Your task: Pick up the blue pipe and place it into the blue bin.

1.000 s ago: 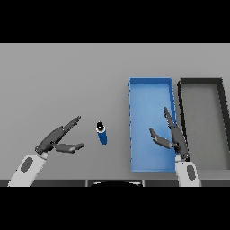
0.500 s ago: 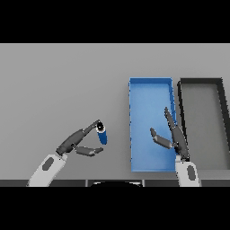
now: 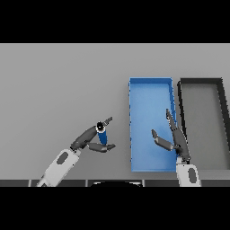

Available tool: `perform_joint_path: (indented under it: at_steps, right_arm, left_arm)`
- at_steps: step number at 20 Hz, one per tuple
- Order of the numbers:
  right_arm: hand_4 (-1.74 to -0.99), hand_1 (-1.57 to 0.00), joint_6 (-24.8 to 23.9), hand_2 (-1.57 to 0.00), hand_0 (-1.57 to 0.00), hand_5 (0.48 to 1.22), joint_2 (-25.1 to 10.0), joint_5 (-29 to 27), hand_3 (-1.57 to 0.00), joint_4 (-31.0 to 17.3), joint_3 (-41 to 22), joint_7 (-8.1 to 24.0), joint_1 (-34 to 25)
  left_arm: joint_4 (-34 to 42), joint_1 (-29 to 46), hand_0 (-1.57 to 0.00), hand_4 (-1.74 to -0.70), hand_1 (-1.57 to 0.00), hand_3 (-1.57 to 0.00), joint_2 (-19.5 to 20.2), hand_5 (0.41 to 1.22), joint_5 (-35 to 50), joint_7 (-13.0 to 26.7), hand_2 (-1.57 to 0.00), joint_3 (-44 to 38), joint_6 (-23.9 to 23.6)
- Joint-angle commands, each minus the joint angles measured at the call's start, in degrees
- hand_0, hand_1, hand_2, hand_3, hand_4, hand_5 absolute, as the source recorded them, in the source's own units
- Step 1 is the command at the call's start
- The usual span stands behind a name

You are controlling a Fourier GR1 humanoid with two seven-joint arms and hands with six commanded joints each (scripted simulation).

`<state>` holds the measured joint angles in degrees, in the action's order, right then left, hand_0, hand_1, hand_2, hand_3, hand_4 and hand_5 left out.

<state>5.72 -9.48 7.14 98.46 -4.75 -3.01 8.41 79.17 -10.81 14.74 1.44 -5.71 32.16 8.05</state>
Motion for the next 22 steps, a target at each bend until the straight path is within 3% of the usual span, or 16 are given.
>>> perform_joint_path:
  at_steps: [1,3,4,5,7,10,15,18,22]
  right_arm:
    - [-1.319,0.00,0.1,0.00,0.00,0.664,0.1,0.0,0.00,0.1,-0.2,-0.1,-0.1]
    - [-1.322,0.00,0.1,0.00,0.00,0.664,0.0,-0.4,0.00,0.5,0.1,0.7,-0.4]
    - [-1.320,0.00,0.1,0.00,0.00,0.664,-0.4,-0.5,0.00,0.2,0.5,1.0,-0.9]
    - [-1.319,0.00,0.1,0.00,0.00,0.663,-0.2,-0.6,0.00,-0.9,0.6,1.0,-1.4]
    - [-1.319,0.00,0.0,0.00,0.00,0.666,0.2,0.0,0.00,-1.2,0.2,-0.2,-0.6]
    - [-1.310,0.00,0.0,0.00,0.00,0.665,-0.1,0.1,0.00,-2.0,0.5,-0.3,-0.9]
    - [-1.281,0.00,0.1,0.00,0.00,0.663,-1.0,0.6,0.00,-1.9,0.5,0.0,-2.2]
    - [-1.279,0.00,0.1,0.00,0.00,0.657,-0.3,0.0,0.00,-2.8,0.7,-0.4,-2.7]
    - [-1.277,0.00,-0.3,0.00,0.00,0.673,-0.8,1.8,0.00,-2.8,0.1,-0.5,-2.2]
  left_arm:
    - [-1.3,-0.3,0.00,-1.19,0.00,0.00,-0.9,0.512,0.6,0.2,0.00,-0.2,0.3]
    - [-1.5,-0.7,0.00,-1.24,0.00,-0.07,-2.4,0.566,2.1,0.0,-0.08,-0.5,0.8]
    - [-1.9,-0.3,0.00,-1.28,-0.09,-0.20,-2.7,0.607,2.7,-0.7,-0.21,-0.8,1.0]
    - [-2.6,-0.8,-0.09,-1.31,-0.25,-0.47,-3.7,0.730,3.4,0.3,-0.39,-1.0,1.1]
    - [-2.4,-0.2,-0.59,-1.45,-0.71,-0.84,-4.8,0.906,4.6,-0.3,-0.82,-1.4,1.2]
    - [-1.9,0.8,-1.07,-1.59,-1.13,-1.18,-5.2,1.060,4.0,-0.7,-1.18,-0.8,1.8]
    - [0.4,0.7,-1.41,-1.68,-1.43,-1.40,-5.6,1.168,3.1,-2.1,-1.44,0.4,0.1]
    - [3.3,0.5,-1.49,-1.70,-1.50,-1.44,-6.2,1.194,3.5,-4.0,-1.51,1.0,-0.2]
    - [6.8,-2.5,-1.54,-1.72,-1.54,-1.45,-7.6,1.210,4.5,-3.1,-1.54,1.1,0.2]
